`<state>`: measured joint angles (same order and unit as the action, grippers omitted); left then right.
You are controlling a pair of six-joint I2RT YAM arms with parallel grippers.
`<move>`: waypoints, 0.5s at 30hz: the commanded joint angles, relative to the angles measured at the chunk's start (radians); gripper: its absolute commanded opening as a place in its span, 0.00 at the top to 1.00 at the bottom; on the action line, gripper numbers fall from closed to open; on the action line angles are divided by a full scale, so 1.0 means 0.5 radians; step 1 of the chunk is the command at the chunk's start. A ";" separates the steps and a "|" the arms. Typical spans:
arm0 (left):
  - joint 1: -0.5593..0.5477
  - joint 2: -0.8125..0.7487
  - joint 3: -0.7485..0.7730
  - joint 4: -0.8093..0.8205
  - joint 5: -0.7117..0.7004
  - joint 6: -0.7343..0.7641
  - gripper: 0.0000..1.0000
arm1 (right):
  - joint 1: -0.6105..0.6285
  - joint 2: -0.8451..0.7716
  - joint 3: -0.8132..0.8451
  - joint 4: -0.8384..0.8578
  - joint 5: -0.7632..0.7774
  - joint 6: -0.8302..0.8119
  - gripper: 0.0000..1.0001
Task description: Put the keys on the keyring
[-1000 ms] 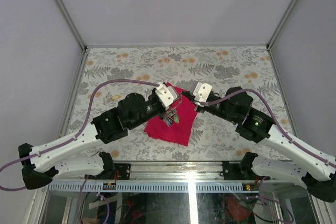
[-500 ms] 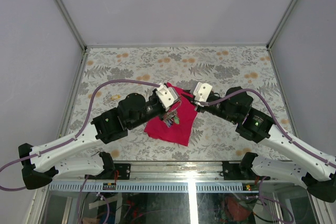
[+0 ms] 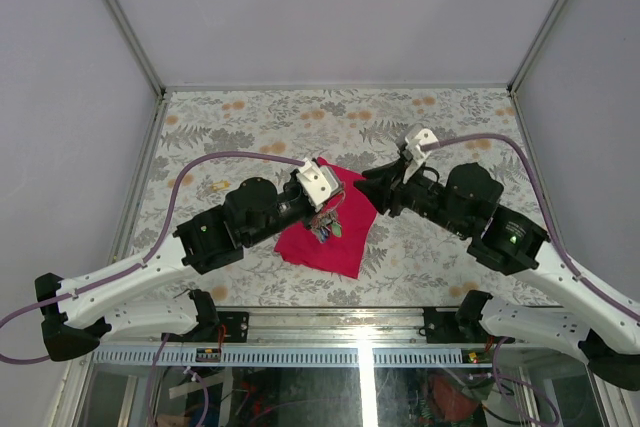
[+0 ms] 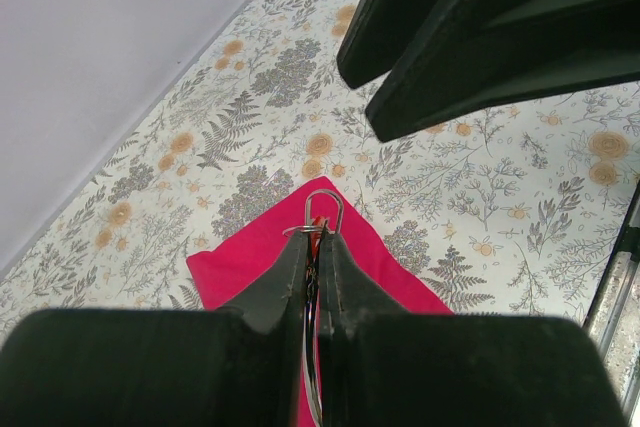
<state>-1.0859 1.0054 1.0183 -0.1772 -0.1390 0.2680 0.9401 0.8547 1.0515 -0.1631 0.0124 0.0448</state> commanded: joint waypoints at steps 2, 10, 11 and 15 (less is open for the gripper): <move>-0.004 -0.020 -0.003 0.146 -0.035 0.016 1.00 | 0.007 0.118 0.175 -0.241 0.190 0.952 0.61; -0.004 -0.021 -0.006 0.150 -0.025 0.013 1.00 | 0.007 0.145 0.135 -0.263 0.410 1.528 0.61; -0.004 -0.018 -0.006 0.152 -0.025 0.013 1.00 | 0.007 0.151 0.129 -0.243 0.407 1.561 0.61; -0.004 -0.014 -0.006 0.150 -0.018 0.014 1.00 | 0.007 0.169 0.107 -0.170 0.401 1.644 0.61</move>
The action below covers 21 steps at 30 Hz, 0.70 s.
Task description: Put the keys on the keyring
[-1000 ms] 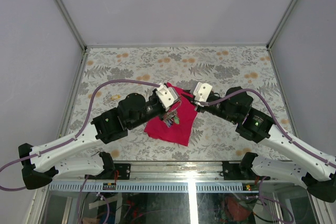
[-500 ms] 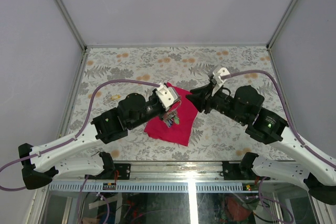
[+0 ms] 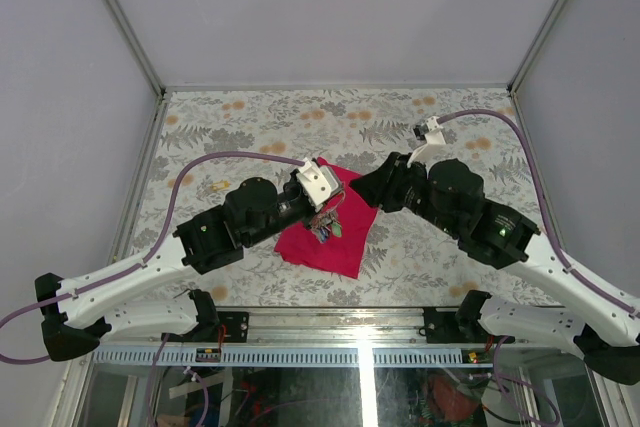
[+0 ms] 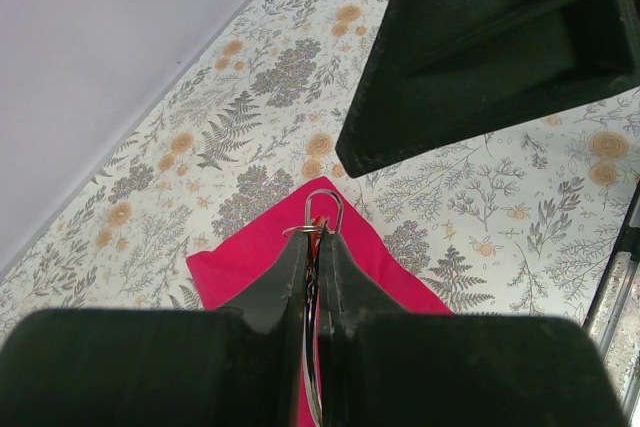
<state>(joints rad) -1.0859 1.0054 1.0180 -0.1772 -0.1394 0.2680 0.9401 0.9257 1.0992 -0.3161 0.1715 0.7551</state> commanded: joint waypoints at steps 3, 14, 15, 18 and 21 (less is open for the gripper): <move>-0.004 -0.014 -0.006 0.149 -0.017 0.013 1.00 | 0.007 0.059 0.009 0.159 0.077 0.252 0.61; -0.005 -0.009 -0.001 0.141 -0.004 0.013 1.00 | 0.007 0.139 -0.001 0.267 0.028 0.274 0.69; -0.004 -0.008 0.001 0.143 -0.006 0.014 1.00 | 0.007 0.141 -0.004 0.272 0.026 0.278 0.70; -0.004 -0.008 0.000 0.143 -0.011 0.013 1.00 | 0.006 0.154 -0.002 0.280 0.003 0.282 0.72; -0.005 -0.007 0.001 0.143 -0.008 0.013 1.00 | 0.008 0.169 0.001 0.284 -0.029 0.289 0.74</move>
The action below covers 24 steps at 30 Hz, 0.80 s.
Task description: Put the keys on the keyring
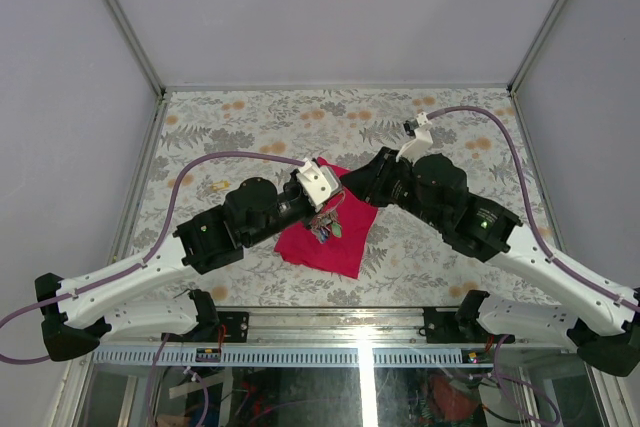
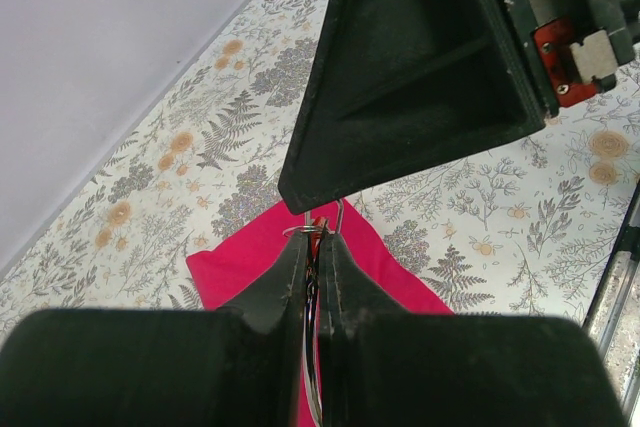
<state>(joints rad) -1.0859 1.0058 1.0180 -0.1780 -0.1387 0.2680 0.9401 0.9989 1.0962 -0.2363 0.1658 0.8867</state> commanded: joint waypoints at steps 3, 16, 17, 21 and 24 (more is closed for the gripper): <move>-0.005 -0.008 0.001 0.143 -0.012 0.014 1.00 | 0.008 0.036 0.009 0.120 -0.049 0.036 0.77; -0.004 -0.014 -0.005 0.149 -0.019 0.018 0.95 | 0.008 0.081 0.132 0.070 -0.150 0.008 1.00; -0.004 -0.016 -0.008 0.147 -0.016 0.019 0.92 | 0.007 0.078 0.136 0.071 -0.150 0.006 1.00; -0.004 -0.024 -0.011 0.144 0.002 0.024 0.82 | 0.007 0.040 0.134 0.070 -0.106 0.006 1.00; -0.006 -0.027 -0.011 0.141 0.017 0.025 0.76 | 0.006 0.000 0.127 0.074 -0.077 0.005 1.00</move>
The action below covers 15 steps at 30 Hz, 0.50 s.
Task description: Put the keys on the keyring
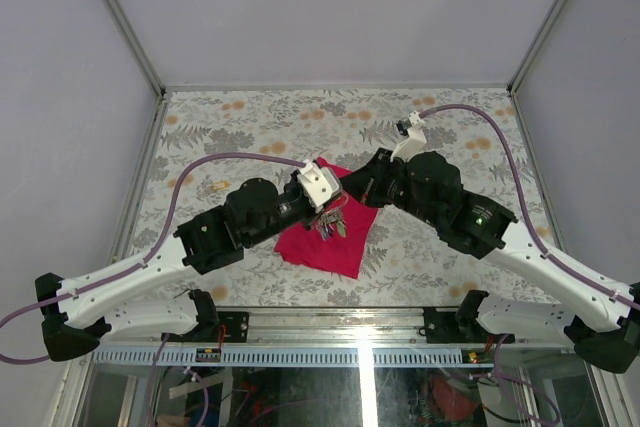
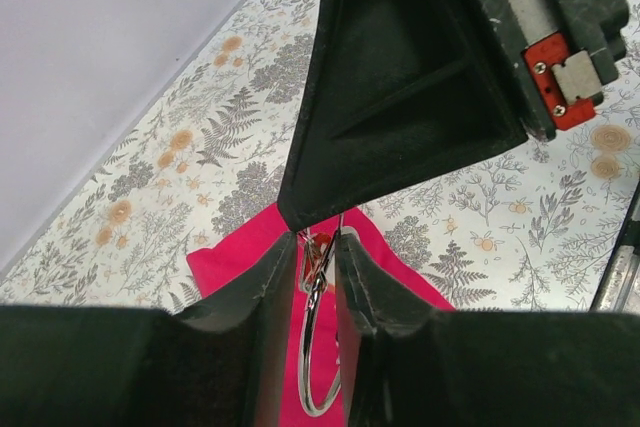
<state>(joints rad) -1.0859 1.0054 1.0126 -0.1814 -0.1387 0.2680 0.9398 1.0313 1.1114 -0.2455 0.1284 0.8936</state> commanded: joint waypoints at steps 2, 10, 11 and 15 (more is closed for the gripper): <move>-0.005 -0.030 -0.004 0.143 0.029 0.021 0.73 | 0.009 -0.082 0.100 0.090 0.013 -0.008 1.00; -0.005 -0.098 0.007 0.063 0.052 -0.007 0.59 | 0.009 -0.159 0.082 0.079 0.068 0.003 1.00; -0.006 -0.112 0.007 0.052 0.045 -0.009 0.58 | 0.009 -0.172 0.079 0.080 0.069 0.007 1.00; -0.003 -0.184 -0.003 0.005 0.032 -0.051 0.54 | 0.008 -0.220 0.076 0.070 0.089 0.014 1.00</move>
<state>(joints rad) -1.0863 0.9585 1.0126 -0.1852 -0.1261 0.2649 0.9398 0.9768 1.1114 -0.2615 0.1390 0.8917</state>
